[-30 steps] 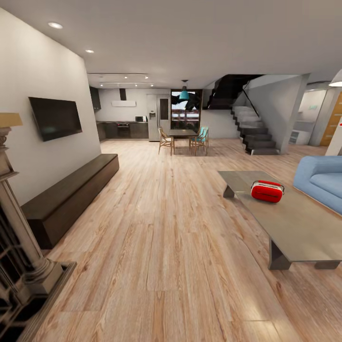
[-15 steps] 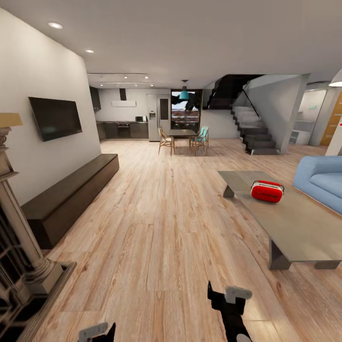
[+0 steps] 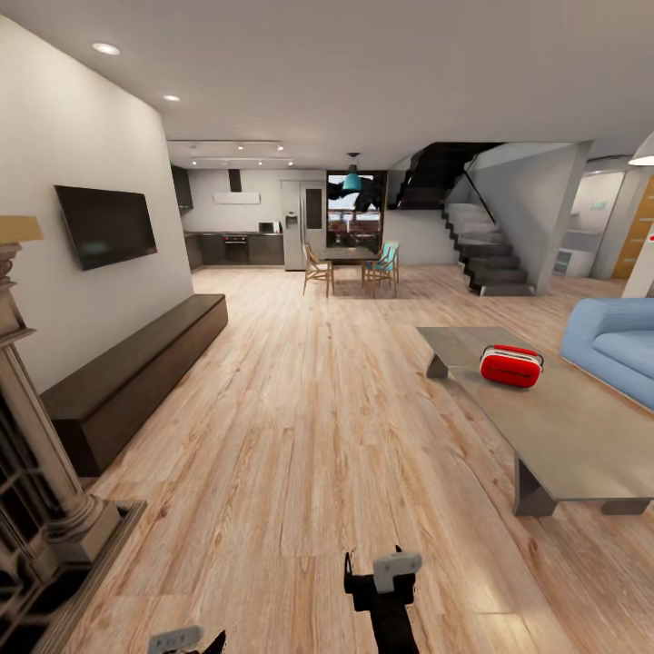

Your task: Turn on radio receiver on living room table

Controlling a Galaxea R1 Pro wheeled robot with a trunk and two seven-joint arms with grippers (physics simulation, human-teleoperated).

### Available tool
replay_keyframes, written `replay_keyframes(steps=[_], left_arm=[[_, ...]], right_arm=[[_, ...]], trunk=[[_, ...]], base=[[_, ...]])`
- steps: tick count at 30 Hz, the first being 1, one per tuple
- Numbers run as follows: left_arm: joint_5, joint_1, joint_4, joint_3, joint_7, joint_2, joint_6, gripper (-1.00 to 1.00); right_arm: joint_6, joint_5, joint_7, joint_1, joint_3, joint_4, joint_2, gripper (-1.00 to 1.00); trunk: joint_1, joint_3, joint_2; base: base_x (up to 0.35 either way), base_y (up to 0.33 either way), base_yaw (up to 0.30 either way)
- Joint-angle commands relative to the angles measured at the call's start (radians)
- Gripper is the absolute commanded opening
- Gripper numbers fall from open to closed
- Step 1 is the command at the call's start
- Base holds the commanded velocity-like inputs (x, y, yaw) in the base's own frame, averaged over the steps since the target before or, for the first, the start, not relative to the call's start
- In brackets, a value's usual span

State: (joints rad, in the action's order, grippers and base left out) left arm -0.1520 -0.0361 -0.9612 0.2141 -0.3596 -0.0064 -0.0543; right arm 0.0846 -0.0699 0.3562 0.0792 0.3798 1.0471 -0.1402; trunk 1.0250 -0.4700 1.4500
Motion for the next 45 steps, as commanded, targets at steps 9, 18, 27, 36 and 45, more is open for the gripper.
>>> replay_keyframes(steps=[9,18,27,36,45], left_arm=[[0.007,0.000,-0.187,-0.095,0.000,0.016,-0.189,1.00],[0.007,0.000,-0.192,-0.166,0.001,0.005,-0.205,1.00],[0.008,0.000,-0.199,-0.177,0.004,-0.001,-0.217,1.00],[0.004,0.000,-0.200,-0.180,0.034,-0.001,-0.320,1.00],[0.004,0.000,-0.200,-0.186,0.036,-0.005,-0.327,1.00]], right_arm=[[-0.108,-0.020,0.002,0.001,0.053,0.005,-0.002,1.00],[-0.151,-0.016,0.002,0.001,0.056,0.007,-0.006,1.00],[-0.350,0.123,0.002,0.001,0.052,0.039,-0.013,1.00],[-0.382,0.182,0.001,0.001,0.054,0.061,-0.010,1.00],[-0.385,0.185,0.001,0.001,0.054,0.060,-0.010,1.00]], trunk=[[0.000,0.000,0.000],[0.000,0.000,0.000],[0.000,0.000,0.000],[0.000,0.000,0.000],[0.000,0.000,0.000]], base=[[0.000,0.000,0.000],[0.000,0.000,0.000],[0.000,0.000,0.000],[0.000,0.000,0.000],[0.000,0.000,0.000]])
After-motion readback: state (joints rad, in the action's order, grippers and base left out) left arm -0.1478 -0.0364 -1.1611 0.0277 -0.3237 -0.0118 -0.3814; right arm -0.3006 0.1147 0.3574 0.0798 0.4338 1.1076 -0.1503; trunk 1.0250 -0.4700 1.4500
